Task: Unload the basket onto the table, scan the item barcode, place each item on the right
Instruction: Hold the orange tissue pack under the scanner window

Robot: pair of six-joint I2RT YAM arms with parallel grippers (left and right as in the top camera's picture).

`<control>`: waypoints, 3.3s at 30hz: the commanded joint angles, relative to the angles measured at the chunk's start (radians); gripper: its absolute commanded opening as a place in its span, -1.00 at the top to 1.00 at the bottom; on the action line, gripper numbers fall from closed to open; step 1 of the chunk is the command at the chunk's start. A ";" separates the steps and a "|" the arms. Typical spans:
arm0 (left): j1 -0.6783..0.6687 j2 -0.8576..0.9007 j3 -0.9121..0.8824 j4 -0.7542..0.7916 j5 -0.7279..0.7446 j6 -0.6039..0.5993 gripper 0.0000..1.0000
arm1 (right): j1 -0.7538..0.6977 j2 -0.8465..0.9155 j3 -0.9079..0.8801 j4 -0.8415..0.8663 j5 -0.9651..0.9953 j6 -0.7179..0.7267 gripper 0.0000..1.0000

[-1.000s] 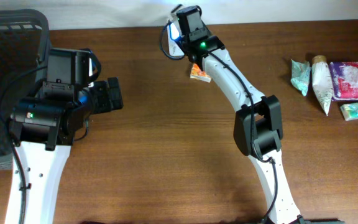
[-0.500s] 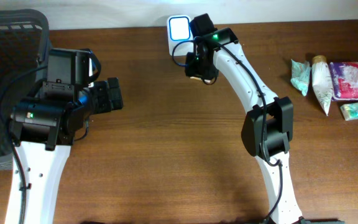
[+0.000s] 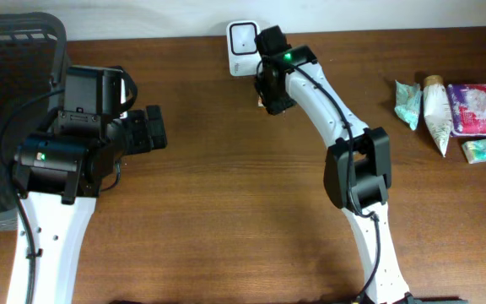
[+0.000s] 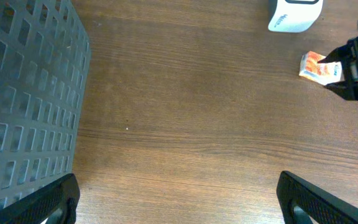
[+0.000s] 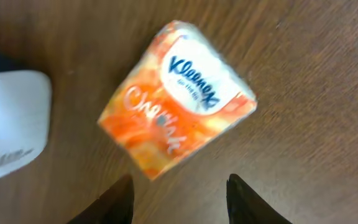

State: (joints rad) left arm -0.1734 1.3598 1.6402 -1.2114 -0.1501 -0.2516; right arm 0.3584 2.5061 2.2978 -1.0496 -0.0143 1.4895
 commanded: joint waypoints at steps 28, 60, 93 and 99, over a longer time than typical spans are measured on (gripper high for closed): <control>0.005 -0.002 0.008 0.001 -0.004 -0.006 -0.98 | -0.019 -0.138 -0.023 -0.091 0.008 -1.495 0.92; 0.005 -0.002 0.008 0.001 -0.004 -0.006 -0.98 | -0.291 0.086 -0.004 0.494 -0.320 -1.720 0.11; 0.005 -0.002 0.008 0.001 -0.004 -0.006 -0.99 | -0.076 -0.086 0.018 0.578 0.059 -1.855 0.92; 0.005 -0.002 0.008 0.001 -0.004 -0.006 -0.98 | 0.021 -0.058 0.016 0.757 0.181 -1.972 0.92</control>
State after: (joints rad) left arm -0.1734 1.3594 1.6402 -1.2118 -0.1501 -0.2516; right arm 0.3580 2.4355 2.3066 -0.3256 0.1120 -0.4324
